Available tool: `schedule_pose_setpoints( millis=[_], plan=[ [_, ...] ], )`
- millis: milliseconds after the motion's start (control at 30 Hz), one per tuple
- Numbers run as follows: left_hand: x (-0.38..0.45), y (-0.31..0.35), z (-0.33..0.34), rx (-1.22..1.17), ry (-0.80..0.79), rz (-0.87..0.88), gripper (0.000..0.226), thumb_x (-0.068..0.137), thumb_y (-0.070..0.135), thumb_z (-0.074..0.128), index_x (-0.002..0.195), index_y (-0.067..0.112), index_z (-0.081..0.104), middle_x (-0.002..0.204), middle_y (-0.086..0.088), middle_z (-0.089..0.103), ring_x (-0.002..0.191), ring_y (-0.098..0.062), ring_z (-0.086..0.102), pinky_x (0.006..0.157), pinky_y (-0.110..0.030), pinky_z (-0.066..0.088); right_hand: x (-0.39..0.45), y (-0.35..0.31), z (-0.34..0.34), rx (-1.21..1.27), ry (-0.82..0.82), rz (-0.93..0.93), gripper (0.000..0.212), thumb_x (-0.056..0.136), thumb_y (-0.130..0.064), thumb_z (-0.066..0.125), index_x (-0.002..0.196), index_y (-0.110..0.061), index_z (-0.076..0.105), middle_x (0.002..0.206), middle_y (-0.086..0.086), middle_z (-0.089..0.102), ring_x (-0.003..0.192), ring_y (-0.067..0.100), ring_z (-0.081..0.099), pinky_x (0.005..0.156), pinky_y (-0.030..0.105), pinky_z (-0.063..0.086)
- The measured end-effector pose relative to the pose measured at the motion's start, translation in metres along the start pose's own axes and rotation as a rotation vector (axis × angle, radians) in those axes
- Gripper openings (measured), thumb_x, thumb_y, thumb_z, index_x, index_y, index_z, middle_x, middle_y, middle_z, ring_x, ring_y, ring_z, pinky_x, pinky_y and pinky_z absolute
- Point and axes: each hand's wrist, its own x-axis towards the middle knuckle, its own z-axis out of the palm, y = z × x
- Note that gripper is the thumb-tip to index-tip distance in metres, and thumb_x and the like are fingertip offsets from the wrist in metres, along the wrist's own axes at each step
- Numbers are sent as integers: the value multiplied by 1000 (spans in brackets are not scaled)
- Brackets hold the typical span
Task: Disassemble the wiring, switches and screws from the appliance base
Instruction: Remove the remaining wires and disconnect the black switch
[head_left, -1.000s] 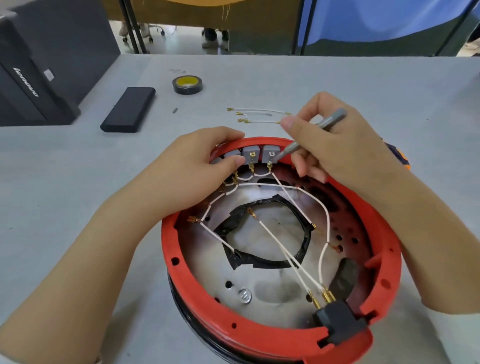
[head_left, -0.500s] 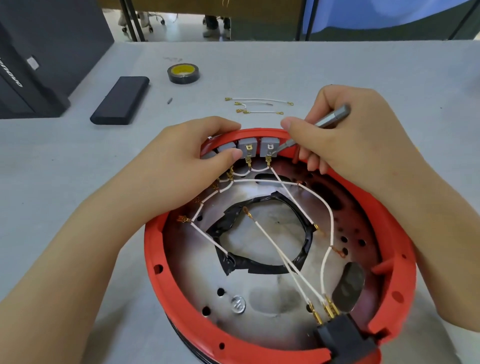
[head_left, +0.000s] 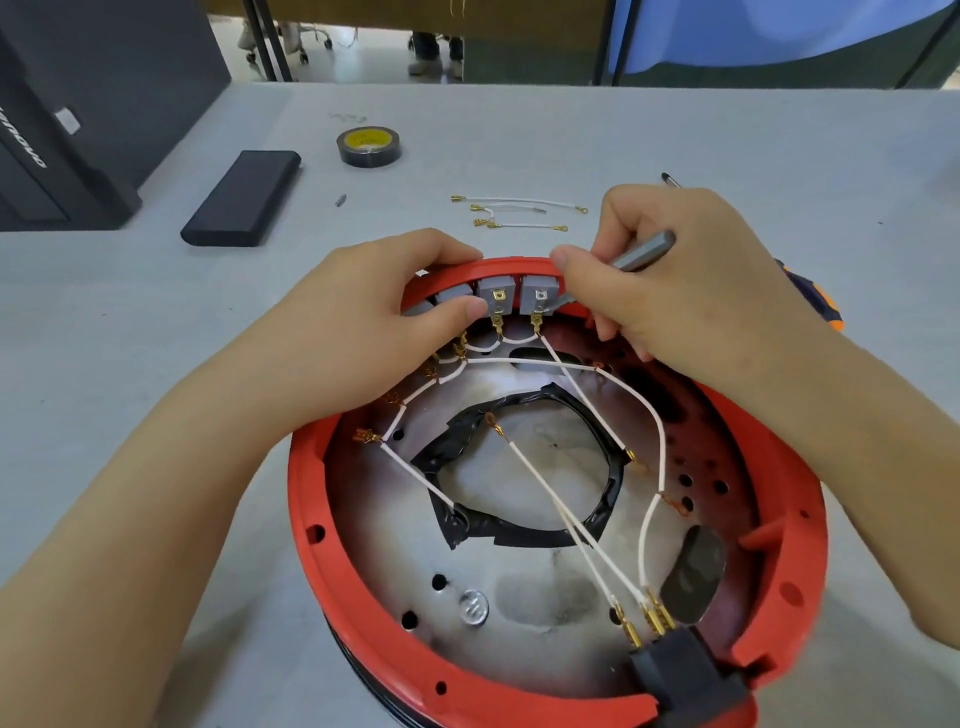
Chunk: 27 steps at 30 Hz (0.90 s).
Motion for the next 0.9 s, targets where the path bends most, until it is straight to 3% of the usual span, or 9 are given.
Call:
schedule_pose_setpoints(
  millis=[233, 567, 767, 900],
  plan=[
    [0, -2, 1, -11, 8, 5, 27, 88, 45, 57, 115, 43, 57, 91, 33, 57, 86, 18, 52, 69, 4, 35, 17, 1, 6, 111, -121, 84, 27, 90, -22, 56, 67, -14, 47, 50, 4, 65, 25, 15, 40, 35, 15, 32],
    [-1, 0, 0, -41, 16, -8, 28, 88, 44, 57, 116, 42, 58, 93, 30, 59, 87, 16, 53, 67, 6, 34, 11, -2, 8, 138, 60, 88, 33, 86, -28, 65, 60, -17, 48, 44, 1, 60, 25, 10, 40, 34, 15, 32],
    [-1, 0, 1, -60, 17, -34, 30, 87, 45, 58, 118, 42, 58, 98, 27, 59, 87, 10, 56, 67, 5, 35, 6, -3, 8, 114, 147, 44, 41, 95, -35, 51, 68, -4, 55, 44, 0, 60, 33, 7, 46, 43, 10, 32],
    [-1, -1, 2, -81, 20, -32, 28, 88, 44, 58, 115, 44, 58, 95, 29, 60, 84, 19, 54, 64, 6, 35, 8, -1, 10, 131, 140, 67, 33, 91, -36, 58, 67, -19, 44, 47, 0, 63, 33, 7, 47, 40, 11, 32]
  ],
)
